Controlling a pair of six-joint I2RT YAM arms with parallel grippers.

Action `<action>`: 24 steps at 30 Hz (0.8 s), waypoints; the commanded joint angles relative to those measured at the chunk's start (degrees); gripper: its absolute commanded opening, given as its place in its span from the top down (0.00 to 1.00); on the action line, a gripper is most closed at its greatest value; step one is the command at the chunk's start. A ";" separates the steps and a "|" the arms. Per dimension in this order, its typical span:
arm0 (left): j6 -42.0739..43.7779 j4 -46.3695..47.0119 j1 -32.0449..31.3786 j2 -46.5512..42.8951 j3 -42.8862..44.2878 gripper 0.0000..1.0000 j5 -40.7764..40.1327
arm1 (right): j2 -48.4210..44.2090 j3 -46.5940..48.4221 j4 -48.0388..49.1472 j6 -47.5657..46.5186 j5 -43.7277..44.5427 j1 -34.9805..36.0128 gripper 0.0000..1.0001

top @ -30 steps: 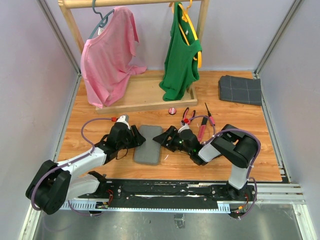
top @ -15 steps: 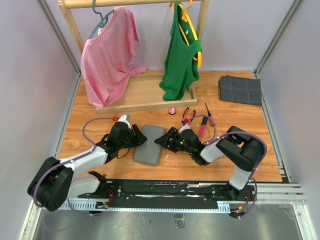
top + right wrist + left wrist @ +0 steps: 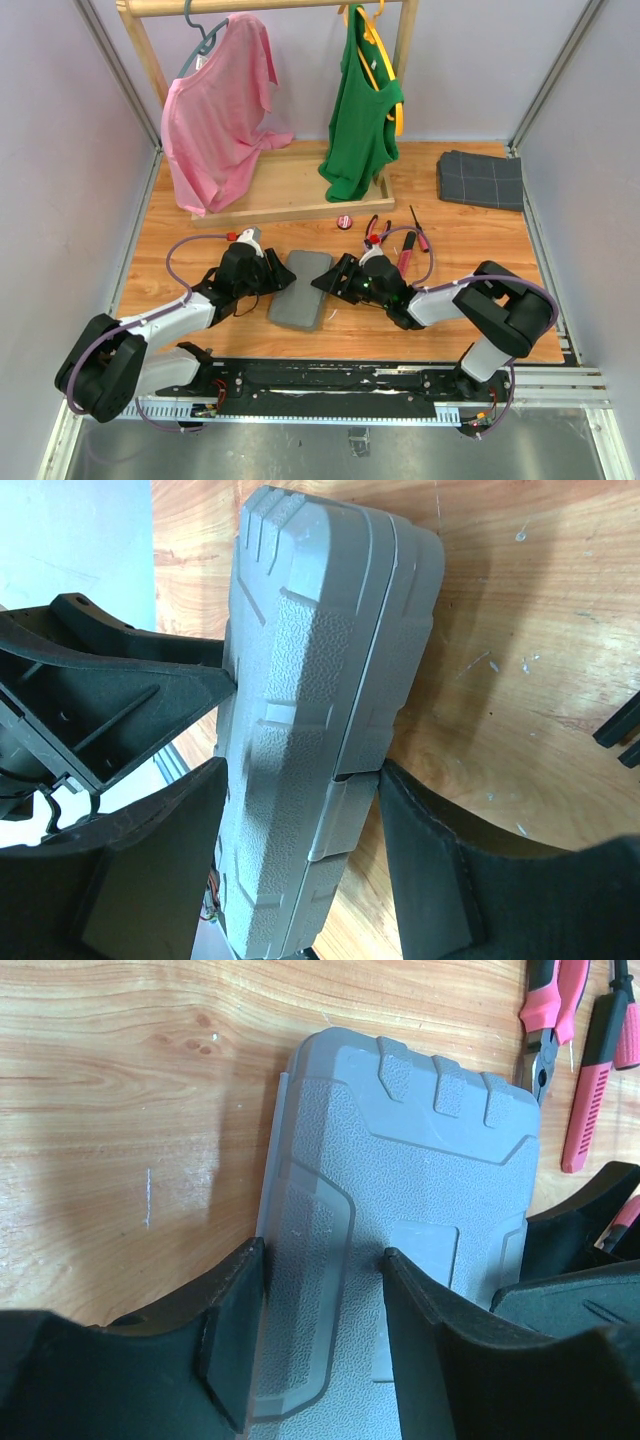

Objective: Sort the tools into containers
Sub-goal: Pick up the storage box at the center of the board.

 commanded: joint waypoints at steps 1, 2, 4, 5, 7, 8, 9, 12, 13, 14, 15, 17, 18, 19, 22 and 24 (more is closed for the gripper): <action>0.19 -4.87 -1.24 0.49 -1.09 0.65 5.72 | -1.80 4.23 11.55 1.87 -3.27 1.93 0.38; 0.12 -4.68 -1.25 0.25 -1.08 0.65 5.96 | -1.65 4.74 11.40 1.91 -3.29 1.93 0.38; -0.02 -4.35 -1.41 -0.06 -1.04 0.65 6.36 | -1.11 5.63 10.54 2.20 -3.04 1.99 0.39; -0.03 -4.19 -1.54 -0.15 -1.04 0.65 6.48 | -0.76 5.99 9.96 2.37 -2.82 1.95 0.40; -0.02 -3.73 -1.68 -0.11 -1.13 0.65 6.76 | -0.11 6.56 9.25 2.84 -2.23 1.92 0.41; 0.00 -3.52 -1.76 -0.03 -1.14 0.65 6.90 | 0.23 6.66 9.14 3.13 -1.87 1.94 0.42; -0.07 -3.23 -1.85 0.02 -1.20 0.65 6.95 | 0.63 6.59 9.32 3.47 -1.51 1.93 0.42; -0.29 -2.38 -2.08 0.56 -1.32 0.65 7.27 | 2.37 6.41 11.34 4.75 -0.79 1.92 0.44; -0.33 -2.10 -2.16 0.82 -1.37 0.65 7.38 | 3.04 6.44 12.12 5.19 -0.80 1.92 0.44; -0.45 -1.78 -2.21 1.11 -1.41 0.65 7.47 | 3.59 6.56 13.18 5.63 -0.83 1.92 0.44; -0.45 -1.53 -2.29 1.42 -1.41 0.65 7.62 | 4.41 6.65 14.24 6.13 -0.88 1.92 0.44; -0.52 -0.94 -2.46 1.99 -1.34 0.65 7.88 | 5.82 6.82 16.42 7.17 -1.24 1.92 0.45; -0.63 -0.66 -2.54 2.26 -1.34 0.65 7.98 | 6.59 6.88 17.48 7.88 -1.38 1.92 0.46; -0.60 -0.41 -2.64 2.41 -1.31 0.65 8.00 | 7.30 7.05 18.64 8.41 -1.51 1.92 0.46; -0.80 0.16 -2.89 2.69 -1.41 0.66 8.05 | 9.44 7.41 21.86 9.83 -1.98 1.93 0.47; -1.13 0.59 -3.08 2.73 -1.53 0.66 8.18 | 10.90 7.55 24.01 10.88 -2.12 1.92 0.47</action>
